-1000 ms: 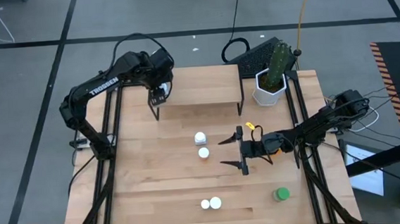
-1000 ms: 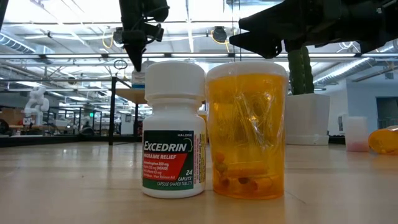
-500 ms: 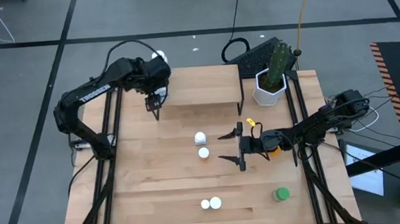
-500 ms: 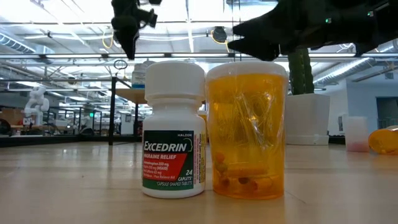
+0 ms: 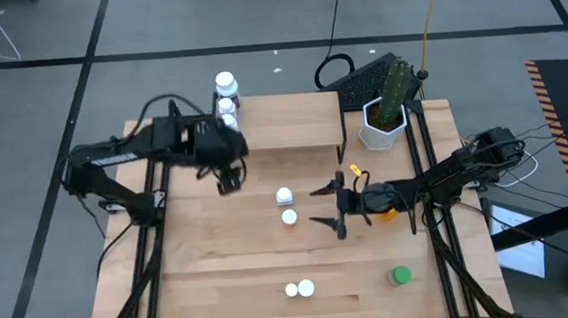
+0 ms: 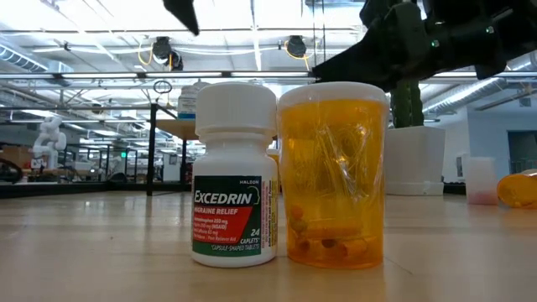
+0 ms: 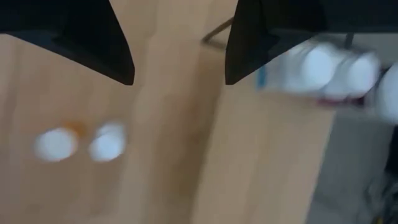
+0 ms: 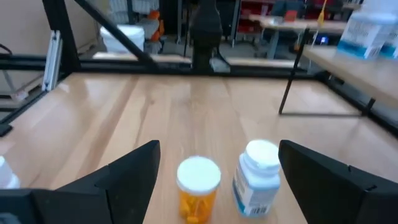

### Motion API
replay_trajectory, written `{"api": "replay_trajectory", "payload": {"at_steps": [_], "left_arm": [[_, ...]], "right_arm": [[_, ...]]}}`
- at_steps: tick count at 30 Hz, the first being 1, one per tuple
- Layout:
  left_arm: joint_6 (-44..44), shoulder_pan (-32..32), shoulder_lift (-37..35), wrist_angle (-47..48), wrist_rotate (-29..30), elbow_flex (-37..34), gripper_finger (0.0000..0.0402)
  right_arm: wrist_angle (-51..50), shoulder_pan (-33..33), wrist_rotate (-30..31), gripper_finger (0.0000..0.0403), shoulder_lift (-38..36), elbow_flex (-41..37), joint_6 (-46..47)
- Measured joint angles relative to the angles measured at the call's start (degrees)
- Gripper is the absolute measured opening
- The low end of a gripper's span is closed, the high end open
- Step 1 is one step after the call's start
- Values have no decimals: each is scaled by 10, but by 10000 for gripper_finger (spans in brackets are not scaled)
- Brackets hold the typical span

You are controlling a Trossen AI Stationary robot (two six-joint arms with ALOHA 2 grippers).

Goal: Pick and place medicine bottles onto shelf by color
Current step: Put the top left orange pill bottle on the shelf

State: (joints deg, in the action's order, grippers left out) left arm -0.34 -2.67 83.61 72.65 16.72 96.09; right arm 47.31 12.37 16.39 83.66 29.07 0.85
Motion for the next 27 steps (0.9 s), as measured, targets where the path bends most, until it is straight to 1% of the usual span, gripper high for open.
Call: {"api": "replay_trajectory", "payload": {"at_steps": [3,6,10,15,17,21,23,25,27], "left_arm": [[-5,53,3,-74,0,-41,237],[-19,95,5,-140,14,-95,226],[-32,141,3,-274,29,-190,215],[-32,173,3,-472,29,-315,215],[-33,175,4,-542,32,-360,221],[-34,175,4,-702,31,-438,243],[-32,175,16,-777,28,-473,259],[-26,178,30,-817,23,-500,278],[-16,179,50,-850,18,-507,295]], "right_arm": [[-41,7,-1,325,4,12,14],[-48,13,-2,325,30,25,14],[-43,13,-2,325,72,52,14],[-46,12,-1,325,131,84,-2],[-43,11,15,325,138,88,-14],[-55,11,68,325,115,82,-40],[-70,11,79,325,90,78,-47],[-78,9,79,325,62,68,-50],[-70,3,77,325,40,57,-56]]}}
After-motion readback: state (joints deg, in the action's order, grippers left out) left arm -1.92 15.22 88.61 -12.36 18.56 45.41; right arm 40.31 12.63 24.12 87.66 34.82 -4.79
